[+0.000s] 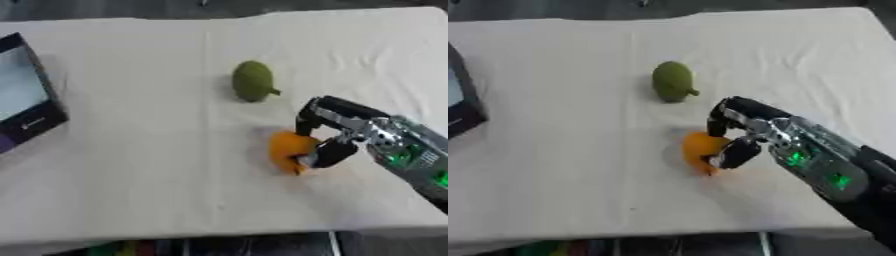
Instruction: Pick up the objects with one hand, pass them to the other hand, and then place them into the box on the other side of the table.
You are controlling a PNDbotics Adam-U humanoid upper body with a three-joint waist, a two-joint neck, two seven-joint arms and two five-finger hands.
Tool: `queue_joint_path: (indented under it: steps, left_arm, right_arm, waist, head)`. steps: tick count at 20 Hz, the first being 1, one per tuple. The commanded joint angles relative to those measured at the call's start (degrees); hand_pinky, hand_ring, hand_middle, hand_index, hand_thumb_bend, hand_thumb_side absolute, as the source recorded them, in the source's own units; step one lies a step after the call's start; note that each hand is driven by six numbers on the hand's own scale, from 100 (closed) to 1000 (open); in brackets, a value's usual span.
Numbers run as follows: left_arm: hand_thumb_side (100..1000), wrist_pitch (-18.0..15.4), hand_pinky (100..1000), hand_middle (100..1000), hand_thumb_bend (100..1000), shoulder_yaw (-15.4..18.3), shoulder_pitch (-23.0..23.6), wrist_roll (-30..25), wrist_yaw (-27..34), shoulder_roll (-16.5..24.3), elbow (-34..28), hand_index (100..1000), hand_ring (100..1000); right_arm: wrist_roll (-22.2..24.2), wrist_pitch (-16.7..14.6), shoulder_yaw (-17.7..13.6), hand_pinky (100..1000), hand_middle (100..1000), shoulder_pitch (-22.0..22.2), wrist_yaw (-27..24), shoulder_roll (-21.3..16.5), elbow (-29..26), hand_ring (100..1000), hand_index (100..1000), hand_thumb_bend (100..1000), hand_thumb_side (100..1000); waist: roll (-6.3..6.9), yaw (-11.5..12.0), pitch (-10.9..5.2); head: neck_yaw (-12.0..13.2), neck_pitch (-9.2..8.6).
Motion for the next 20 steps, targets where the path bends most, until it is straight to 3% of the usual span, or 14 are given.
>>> queue_joint_path:
  steps: [1,9,20]
  left_arm:
    - [436,0.0,802,741,724,1.0,-0.7,0.2,0.1,2.2,-0.9,789,734]
    - [437,0.0,799,736,723,0.8,-0.6,0.0,-0.1,2.5,-0.9,789,732]
    - [438,-0.9,793,732,730,-0.2,-1.4,-1.2,-0.2,2.5,-2.9,786,728]
  right_arm:
    - [0.0,-2.0,-1.6,717,453,-0.8,-1.3,-2.0,-1.7,626,476,304,100]
    - [-0.6,-7.3,-4.1,713,481,-1.8,-3.9,-3.2,-1.8,628,525,304,100]
    - [-7.1,-9.9,-6.8,716,474,-4.2,-9.8,-3.5,-1.8,625,530,275,100]
  waist:
    - [0.42,-0.2,-0.53]
    - [0.61,-1.0,-1.22]
    - [1.17,-1.3,-1.69]
  head:
    - [0.3,-0.31]
    - [1.1,-0.1]
    - [1.7,-0.3]
